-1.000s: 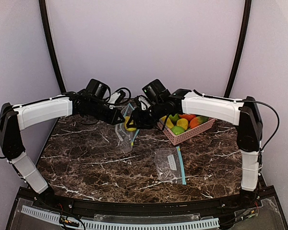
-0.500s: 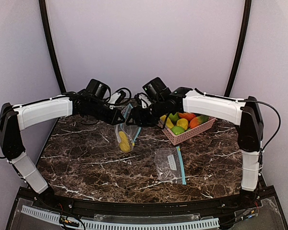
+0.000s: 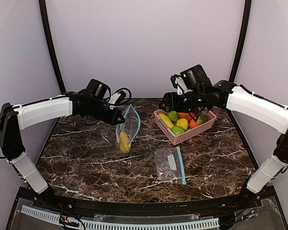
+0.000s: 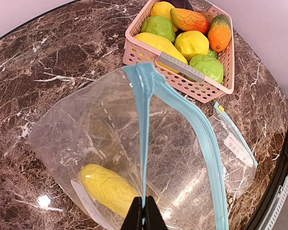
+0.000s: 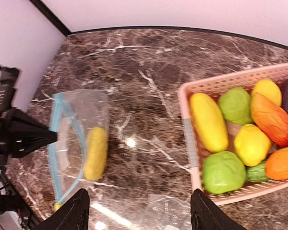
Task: Place the food in the zip-top bag and seal the zipper
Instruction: Place the fake fruit in the zipper food storage bag, then pick up the fake fruit from the bin.
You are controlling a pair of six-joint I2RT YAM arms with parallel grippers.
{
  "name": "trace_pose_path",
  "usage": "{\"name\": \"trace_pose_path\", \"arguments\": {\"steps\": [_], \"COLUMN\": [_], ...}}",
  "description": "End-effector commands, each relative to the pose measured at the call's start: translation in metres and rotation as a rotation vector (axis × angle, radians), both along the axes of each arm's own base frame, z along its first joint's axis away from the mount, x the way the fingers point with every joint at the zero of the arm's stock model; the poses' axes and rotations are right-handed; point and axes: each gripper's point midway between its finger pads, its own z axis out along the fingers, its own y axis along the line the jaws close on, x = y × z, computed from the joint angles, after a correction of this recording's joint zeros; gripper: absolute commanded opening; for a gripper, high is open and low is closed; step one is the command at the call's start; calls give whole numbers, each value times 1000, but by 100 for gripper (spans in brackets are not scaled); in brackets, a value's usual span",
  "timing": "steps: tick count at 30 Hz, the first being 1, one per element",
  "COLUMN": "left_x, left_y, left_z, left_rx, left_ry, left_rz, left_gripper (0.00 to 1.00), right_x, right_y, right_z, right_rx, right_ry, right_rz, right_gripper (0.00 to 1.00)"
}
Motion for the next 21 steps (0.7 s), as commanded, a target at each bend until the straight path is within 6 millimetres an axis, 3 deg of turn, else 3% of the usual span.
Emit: {"name": "trace_pose_path", "arguments": {"steps": [1, 5, 10, 21], "left_x": [-4, -4, -3, -3], "left_y": [1, 1, 0, 0], "left_z": [7, 5, 1, -2], "left_rx": [-9, -8, -3, 4], "left_ry": [-5, 0, 10, 18], "left_rz": [-13, -14, -16, -16], "left_gripper": [1, 1, 1, 1], "right_x": [21, 35, 47, 59], "right_y": [-50, -76, -88, -81], "right_z": [-53, -84, -121, -167], "right_rx": [-184, -264, -342, -376], "right_ry": [62, 132, 200, 284], "right_rz": [-101, -112, -83, -33], "right_gripper": [70, 71, 71, 73]}}
